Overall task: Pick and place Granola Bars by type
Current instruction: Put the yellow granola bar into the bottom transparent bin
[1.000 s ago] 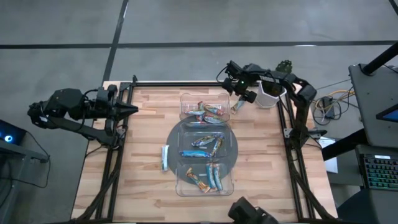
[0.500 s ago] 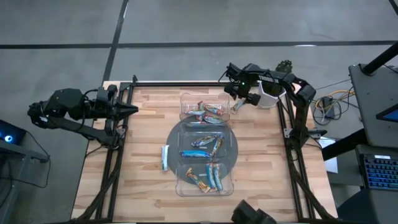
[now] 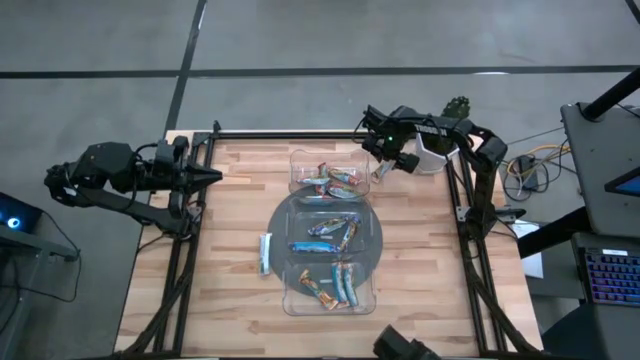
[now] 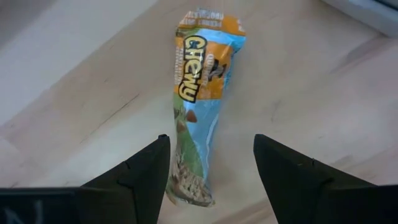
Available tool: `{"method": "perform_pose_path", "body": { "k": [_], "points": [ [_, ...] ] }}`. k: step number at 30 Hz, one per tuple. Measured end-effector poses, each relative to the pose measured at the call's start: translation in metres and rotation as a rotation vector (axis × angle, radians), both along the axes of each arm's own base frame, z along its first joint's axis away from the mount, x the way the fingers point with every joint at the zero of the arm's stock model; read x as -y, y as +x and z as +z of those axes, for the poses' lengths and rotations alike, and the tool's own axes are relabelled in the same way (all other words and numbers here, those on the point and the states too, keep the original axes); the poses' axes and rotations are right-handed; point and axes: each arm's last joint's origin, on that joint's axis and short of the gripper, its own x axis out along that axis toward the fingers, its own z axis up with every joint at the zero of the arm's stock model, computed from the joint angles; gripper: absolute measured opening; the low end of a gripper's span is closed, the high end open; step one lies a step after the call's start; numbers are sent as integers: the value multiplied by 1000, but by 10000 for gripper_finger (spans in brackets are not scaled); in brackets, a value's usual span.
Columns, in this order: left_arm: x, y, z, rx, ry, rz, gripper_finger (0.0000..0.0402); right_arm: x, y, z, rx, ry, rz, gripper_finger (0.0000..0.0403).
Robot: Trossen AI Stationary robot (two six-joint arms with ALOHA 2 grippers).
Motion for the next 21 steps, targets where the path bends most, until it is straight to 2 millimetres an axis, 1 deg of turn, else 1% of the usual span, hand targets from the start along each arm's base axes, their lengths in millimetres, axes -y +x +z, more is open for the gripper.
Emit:
{"method": "perform_pose_path", "body": {
  "k": [8, 14, 21],
  "points": [
    [0, 0, 0, 0, 0, -1, 18, -1, 2, -9, 36, -30, -18, 224],
    [0, 0, 0, 0, -3, 0, 18, -5, -3, -18, 13, -10, -17, 224],
    [0, 0, 0, 0, -4, 0, 18, -5, -3, -24, 29, -23, -17, 224]
  ]
}}
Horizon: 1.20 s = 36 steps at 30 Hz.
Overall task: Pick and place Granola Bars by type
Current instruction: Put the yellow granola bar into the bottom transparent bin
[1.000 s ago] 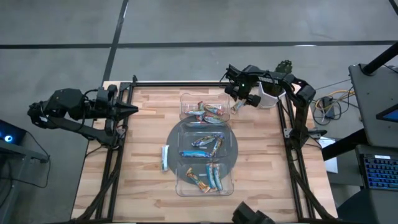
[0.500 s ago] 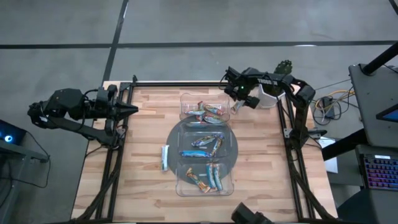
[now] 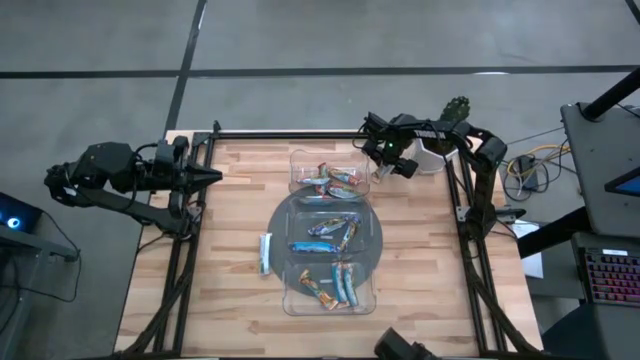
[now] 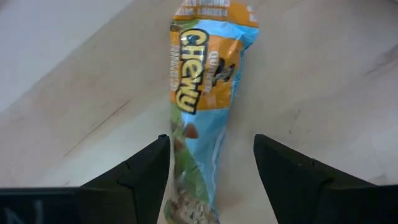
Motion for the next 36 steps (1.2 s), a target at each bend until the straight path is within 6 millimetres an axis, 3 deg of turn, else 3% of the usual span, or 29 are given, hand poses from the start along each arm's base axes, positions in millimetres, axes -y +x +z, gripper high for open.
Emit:
{"method": "perform_pose_path", "body": {
  "k": [16, 36],
  "points": [
    [0, 0, 0, 0, -1, 1, 18, -3, -2, -8, 11, -8, -6, 217],
    [0, 0, 0, 1, -4, 2, 18, -3, -2, -9, 19, -9, -1, 111]
  ]
}}
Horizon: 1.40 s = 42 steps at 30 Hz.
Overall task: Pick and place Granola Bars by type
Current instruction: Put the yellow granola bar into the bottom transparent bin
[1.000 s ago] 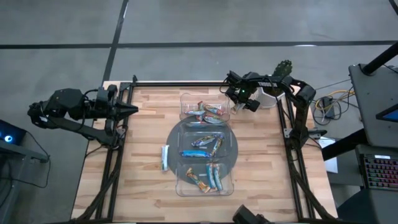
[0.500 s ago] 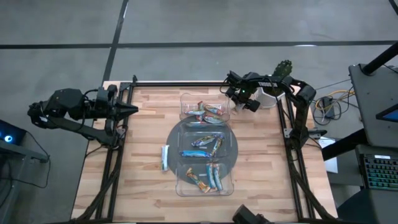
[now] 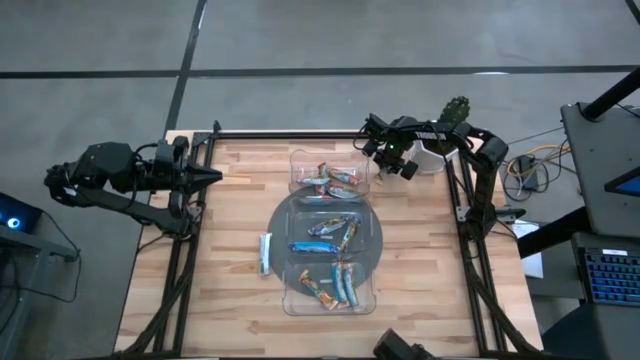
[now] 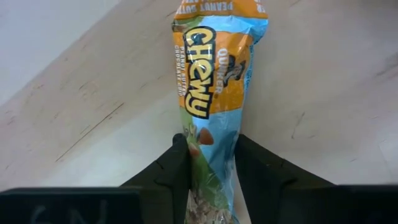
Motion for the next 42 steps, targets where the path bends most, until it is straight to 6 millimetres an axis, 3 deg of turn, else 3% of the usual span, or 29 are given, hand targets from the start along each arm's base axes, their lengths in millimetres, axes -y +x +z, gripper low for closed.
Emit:
{"method": "perform_pose_path", "body": {
  "k": [11, 20, 33, 42],
  "points": [
    [0, 0, 0, 1, -7, 1, 18, 1, 1, 0, 7, -6, 8, 75],
    [0, 0, 0, 3, -23, 4, 18, 6, -2, 6, 41, -32, 43, 72],
    [0, 0, 0, 3, -19, 3, 18, 10, -22, 58, 105, -176, 95, 63],
    [0, 0, 0, 0, 1, 0, 18, 6, -28, 109, 150, -352, 193, 63]
  ]
}}
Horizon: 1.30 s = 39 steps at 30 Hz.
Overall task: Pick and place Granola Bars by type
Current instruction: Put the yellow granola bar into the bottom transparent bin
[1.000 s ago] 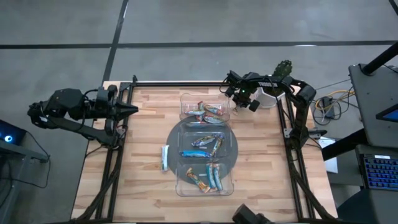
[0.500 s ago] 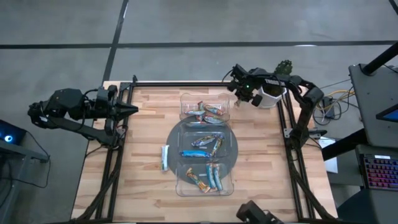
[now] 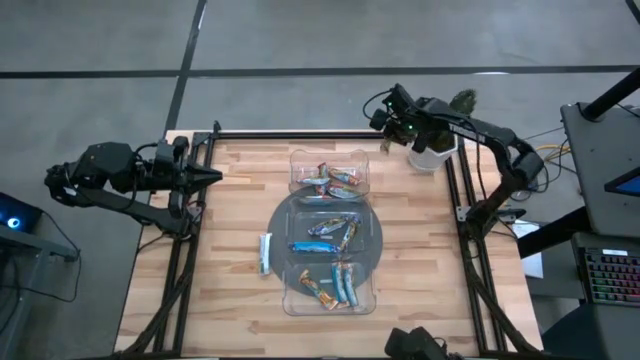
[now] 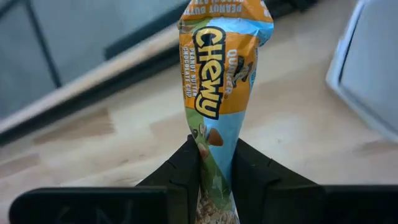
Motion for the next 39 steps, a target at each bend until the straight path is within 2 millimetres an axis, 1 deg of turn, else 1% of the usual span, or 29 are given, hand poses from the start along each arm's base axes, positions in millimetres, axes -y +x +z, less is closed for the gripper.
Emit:
{"method": "perform_pose_path", "body": {
  "k": [2, 4, 9, 14, 19, 23, 27, 33, 39],
  "points": [
    [0, 0, 0, 0, 0, 0, 18, -2, -1, 10, 14, -32, 12, 63],
    [0, 0, 0, 0, 1, -1, 18, -4, -1, 15, 15, -52, 14, 63],
    [0, 0, 0, 0, 2, -1, 18, -10, 2, 16, 16, -45, 26, 63],
    [0, 0, 0, 1, 0, 0, 18, -21, 14, 17, 31, -57, 76, 63],
    [0, 0, 0, 0, 5, -1, 18, -38, 29, 21, 42, -96, 211, 63],
    [0, 0, 0, 0, 5, -2, 18, -58, 45, 30, 52, -123, 382, 63],
    [0, -1, 0, 2, 6, -2, 18, -83, 65, 47, 87, -176, 569, 63],
    [0, -1, 0, 1, 8, -2, 18, -132, 91, 83, 158, -292, 829, 63],
    [0, -1, 0, 1, 12, -3, 18, -182, 105, 119, 269, -392, 1142, 63]
  ]
}}
